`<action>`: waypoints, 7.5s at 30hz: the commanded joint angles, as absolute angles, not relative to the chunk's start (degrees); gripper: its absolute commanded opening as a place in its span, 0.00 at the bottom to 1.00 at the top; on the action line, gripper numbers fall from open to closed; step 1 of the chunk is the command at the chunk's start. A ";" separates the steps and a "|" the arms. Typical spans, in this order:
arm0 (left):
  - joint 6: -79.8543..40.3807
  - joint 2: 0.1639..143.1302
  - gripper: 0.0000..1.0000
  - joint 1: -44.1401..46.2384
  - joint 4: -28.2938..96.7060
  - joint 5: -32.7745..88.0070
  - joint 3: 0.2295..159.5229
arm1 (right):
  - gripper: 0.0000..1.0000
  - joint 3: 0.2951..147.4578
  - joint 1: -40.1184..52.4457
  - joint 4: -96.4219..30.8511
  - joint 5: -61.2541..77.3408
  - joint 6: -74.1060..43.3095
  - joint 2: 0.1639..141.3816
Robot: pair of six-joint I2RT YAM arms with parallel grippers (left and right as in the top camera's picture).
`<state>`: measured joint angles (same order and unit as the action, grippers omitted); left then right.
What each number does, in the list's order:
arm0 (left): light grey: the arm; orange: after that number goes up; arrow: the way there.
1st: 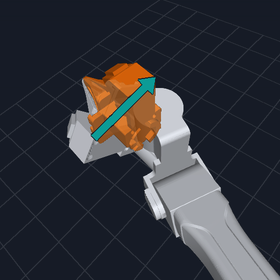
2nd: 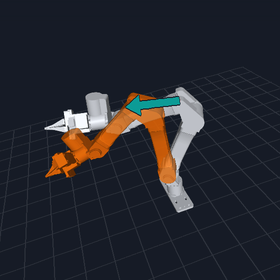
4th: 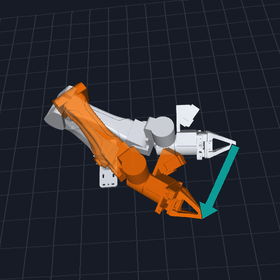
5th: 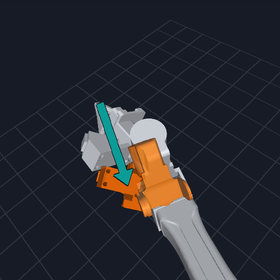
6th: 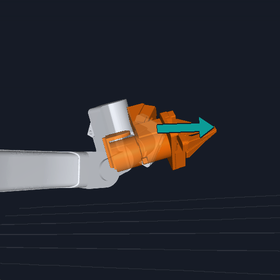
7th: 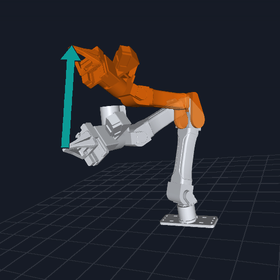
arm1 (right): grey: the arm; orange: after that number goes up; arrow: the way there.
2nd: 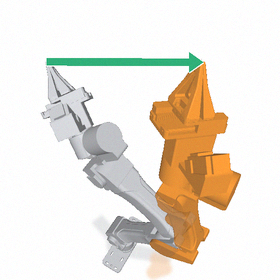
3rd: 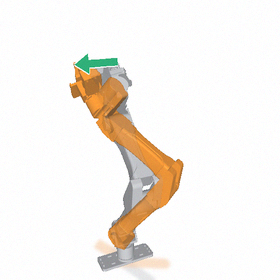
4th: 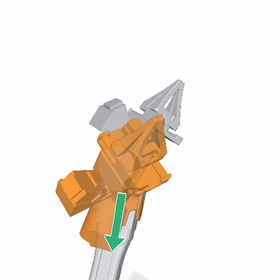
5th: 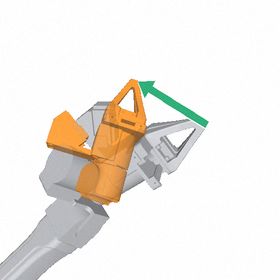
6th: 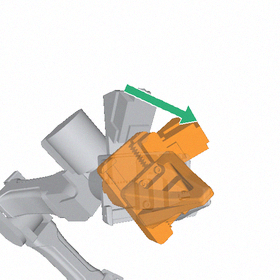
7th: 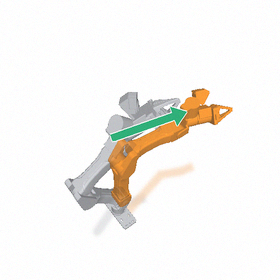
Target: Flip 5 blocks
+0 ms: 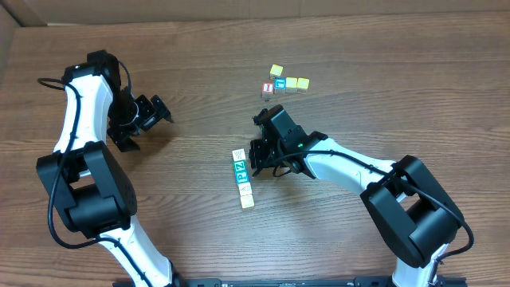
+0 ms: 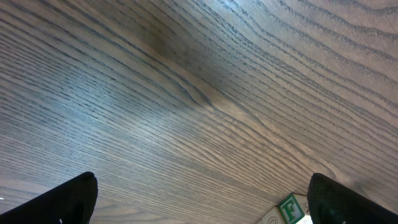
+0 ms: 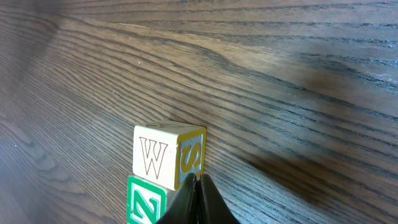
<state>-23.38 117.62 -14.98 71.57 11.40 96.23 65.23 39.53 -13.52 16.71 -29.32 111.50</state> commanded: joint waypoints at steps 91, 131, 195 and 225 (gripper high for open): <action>-22.46 117.43 1.00 -14.39 71.50 11.60 97.25 | 0.27 92.20 40.82 -38.54 3.03 -28.03 115.07; -22.46 117.43 1.00 -14.39 71.50 11.60 97.25 | 0.15 91.46 38.28 -52.73 5.98 -28.27 111.50; -22.48 117.43 1.00 -14.39 71.50 11.60 97.25 | 0.04 85.34 43.88 -36.45 7.49 -30.33 120.79; -22.46 117.43 1.00 -14.39 71.50 11.60 97.25 | 0.04 96.12 36.27 -68.84 13.65 -25.71 115.94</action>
<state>-23.38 117.62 -14.98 71.57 11.40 96.23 97.62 35.14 -69.23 7.03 -25.80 117.47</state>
